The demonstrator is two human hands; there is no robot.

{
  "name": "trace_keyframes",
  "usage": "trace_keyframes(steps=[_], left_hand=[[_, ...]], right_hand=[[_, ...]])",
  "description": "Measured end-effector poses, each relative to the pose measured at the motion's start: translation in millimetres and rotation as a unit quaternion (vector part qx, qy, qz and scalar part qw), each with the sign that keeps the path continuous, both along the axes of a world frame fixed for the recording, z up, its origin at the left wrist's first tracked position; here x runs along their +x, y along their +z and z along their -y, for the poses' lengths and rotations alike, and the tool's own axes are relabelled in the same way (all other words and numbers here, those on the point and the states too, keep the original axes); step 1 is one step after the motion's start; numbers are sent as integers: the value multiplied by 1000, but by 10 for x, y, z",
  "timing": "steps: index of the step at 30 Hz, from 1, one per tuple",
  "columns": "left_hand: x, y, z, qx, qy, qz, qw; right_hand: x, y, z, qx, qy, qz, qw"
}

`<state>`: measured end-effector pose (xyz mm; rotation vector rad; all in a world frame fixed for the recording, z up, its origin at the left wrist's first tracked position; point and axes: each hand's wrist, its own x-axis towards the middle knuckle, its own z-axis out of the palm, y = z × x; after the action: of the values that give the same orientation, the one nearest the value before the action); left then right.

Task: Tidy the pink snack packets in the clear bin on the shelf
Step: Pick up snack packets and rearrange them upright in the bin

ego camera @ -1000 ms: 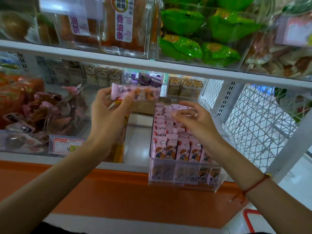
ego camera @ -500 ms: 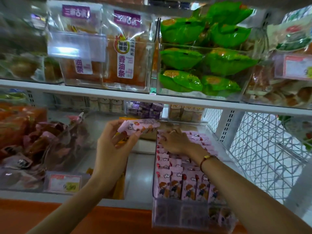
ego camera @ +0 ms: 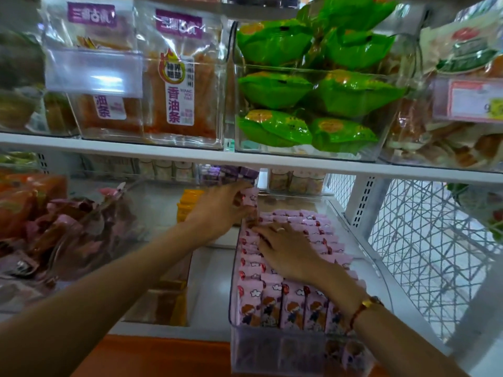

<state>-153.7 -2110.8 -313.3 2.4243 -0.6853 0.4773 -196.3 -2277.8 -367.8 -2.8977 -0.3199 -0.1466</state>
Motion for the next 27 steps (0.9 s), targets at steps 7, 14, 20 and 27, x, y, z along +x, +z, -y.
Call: trace_keyframes(steps=[7, 14, 20, 27], left_hand=[[113, 43, 233, 89, 41, -96, 991], [-747, -332, -149, -164, 11, -118, 979], [-1144, -479, -249, -207, -41, -158, 964], [-1122, -495, -292, -200, -51, -157, 966]], right_hand=[[-21, 13, 5, -4, 6, -2, 1000], [67, 244, -43, -18, -2, 19, 1000], [285, 425, -123, 40, 12, -52, 998], [438, 331, -199, 52, -27, 8, 998]])
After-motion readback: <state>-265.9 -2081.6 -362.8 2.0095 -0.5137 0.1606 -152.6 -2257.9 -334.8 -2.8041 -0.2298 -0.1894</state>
